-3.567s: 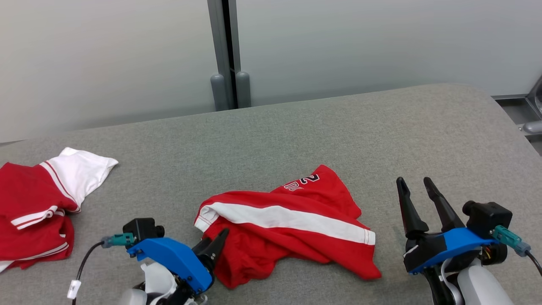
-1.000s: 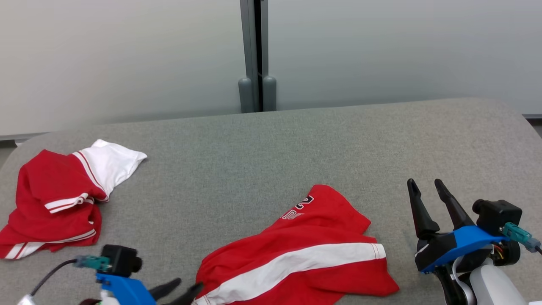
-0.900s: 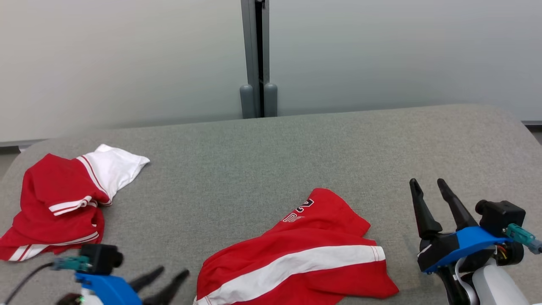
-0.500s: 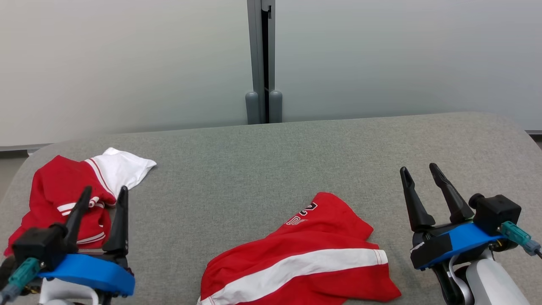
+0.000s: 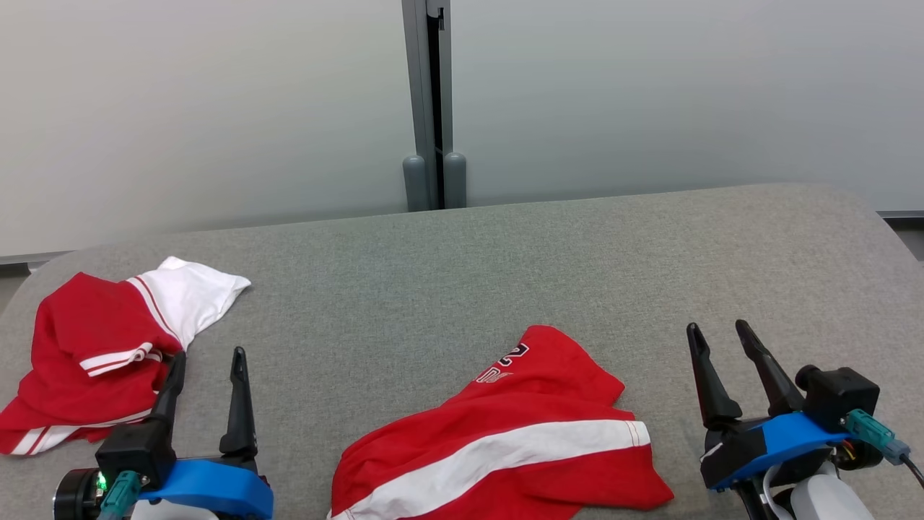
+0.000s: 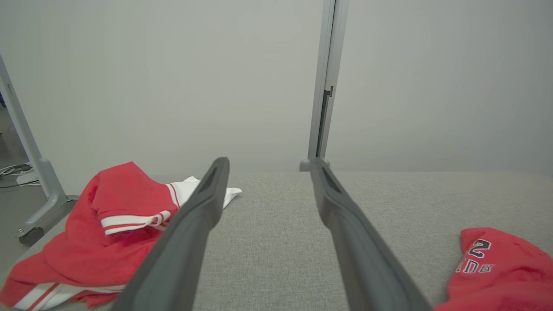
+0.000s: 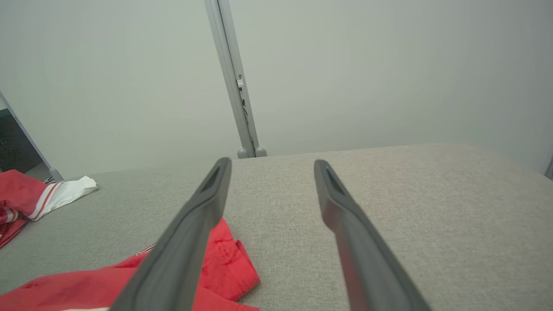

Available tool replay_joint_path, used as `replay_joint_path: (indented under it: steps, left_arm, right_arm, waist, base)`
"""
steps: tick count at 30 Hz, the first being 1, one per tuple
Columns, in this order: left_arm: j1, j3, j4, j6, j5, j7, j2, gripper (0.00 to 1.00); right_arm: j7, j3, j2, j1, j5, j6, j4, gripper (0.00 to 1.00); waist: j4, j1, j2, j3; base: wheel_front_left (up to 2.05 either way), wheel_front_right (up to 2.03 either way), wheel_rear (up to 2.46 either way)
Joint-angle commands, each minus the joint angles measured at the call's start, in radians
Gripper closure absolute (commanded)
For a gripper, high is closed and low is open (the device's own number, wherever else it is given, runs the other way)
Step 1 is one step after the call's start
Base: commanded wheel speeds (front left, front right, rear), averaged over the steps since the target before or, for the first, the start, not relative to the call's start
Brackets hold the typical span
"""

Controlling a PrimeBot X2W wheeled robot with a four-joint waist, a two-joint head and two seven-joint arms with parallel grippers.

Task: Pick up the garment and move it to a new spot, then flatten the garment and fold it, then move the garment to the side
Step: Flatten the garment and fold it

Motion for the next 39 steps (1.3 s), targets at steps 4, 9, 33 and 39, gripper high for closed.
replay_joint_path:
  steps: [4,9,33,39]
  left_arm:
    - [0.003,0.045,0.024,-0.04,0.037,-0.005,-0.023,0.0]
    - [0.0,0.085,0.039,-0.075,0.061,-0.005,-0.043,0.0]
    - [0.108,0.139,-0.045,-0.163,-0.054,0.33,-0.076,0.0]
    - [0.207,0.099,-0.215,-0.148,-0.163,0.641,-0.041,0.0]
  right_arm:
    - [-0.01,-0.007,-0.002,-0.018,-0.014,0.0,0.008,0.0]
    - [-0.01,-0.003,-0.006,-0.028,-0.011,0.0,0.014,0.0]
    - [0.453,-0.006,-0.126,0.06,0.165,0.0,-0.086,0.0]
    - [0.68,-0.001,-0.113,0.136,0.231,0.0,-0.152,0.0]
  waist:
    - [0.002,0.0,0.0,0.004]
    - [0.004,0.0,0.0,0.002]
    - [0.009,0.0,0.0,0.006]
    - [0.014,0.0,0.0,0.017]
  base:
    - [0.0,0.0,0.0]
    - [0.0,0.0,0.0]
    - [0.0,0.0,0.0]
    - [0.0,0.0,0.0]
